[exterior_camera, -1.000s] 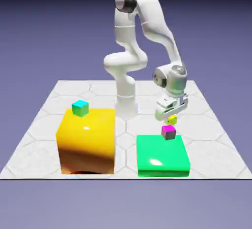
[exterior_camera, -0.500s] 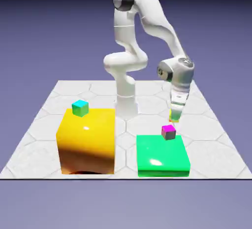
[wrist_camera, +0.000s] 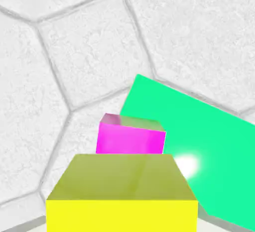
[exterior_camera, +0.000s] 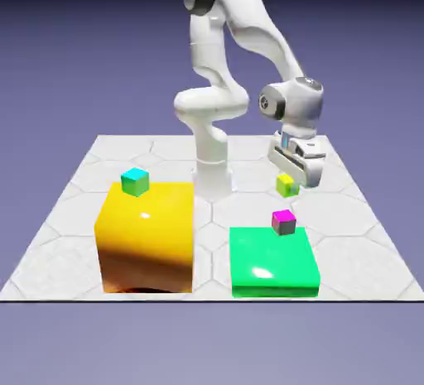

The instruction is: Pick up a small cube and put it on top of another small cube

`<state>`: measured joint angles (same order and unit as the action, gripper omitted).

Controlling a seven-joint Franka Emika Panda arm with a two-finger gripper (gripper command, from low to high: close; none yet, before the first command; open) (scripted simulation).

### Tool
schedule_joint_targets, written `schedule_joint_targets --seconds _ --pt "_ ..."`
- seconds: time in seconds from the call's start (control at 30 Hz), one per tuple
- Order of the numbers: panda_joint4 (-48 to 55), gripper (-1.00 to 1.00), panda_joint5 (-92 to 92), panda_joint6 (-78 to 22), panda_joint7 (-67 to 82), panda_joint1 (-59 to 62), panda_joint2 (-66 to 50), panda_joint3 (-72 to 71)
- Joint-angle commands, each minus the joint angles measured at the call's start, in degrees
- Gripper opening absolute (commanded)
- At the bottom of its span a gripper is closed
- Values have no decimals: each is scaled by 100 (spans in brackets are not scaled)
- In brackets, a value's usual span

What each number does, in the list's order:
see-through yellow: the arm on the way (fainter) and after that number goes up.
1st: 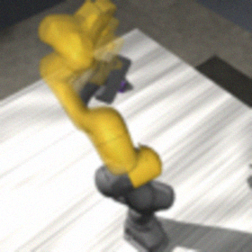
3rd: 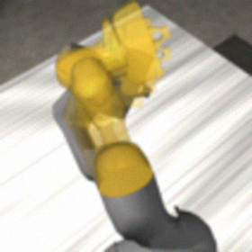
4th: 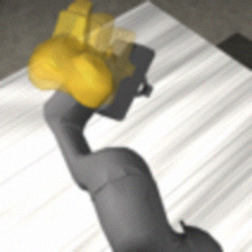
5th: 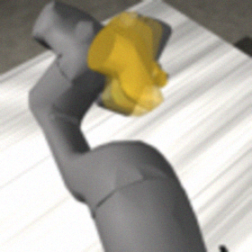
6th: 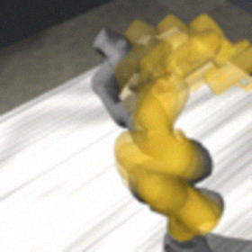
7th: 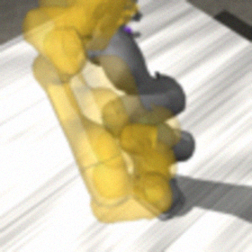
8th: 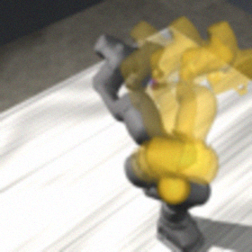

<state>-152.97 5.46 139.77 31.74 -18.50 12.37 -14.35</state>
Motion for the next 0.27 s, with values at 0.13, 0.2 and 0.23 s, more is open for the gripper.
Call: schedule_joint_targets --seconds 0.13,0.2,0.23 --pt "-184 -100 561 999 -421 77 -854 70" --pt "-184 100 561 999 -421 77 -854 70" --pt "-139 100 425 758 -319 58 -646 53"
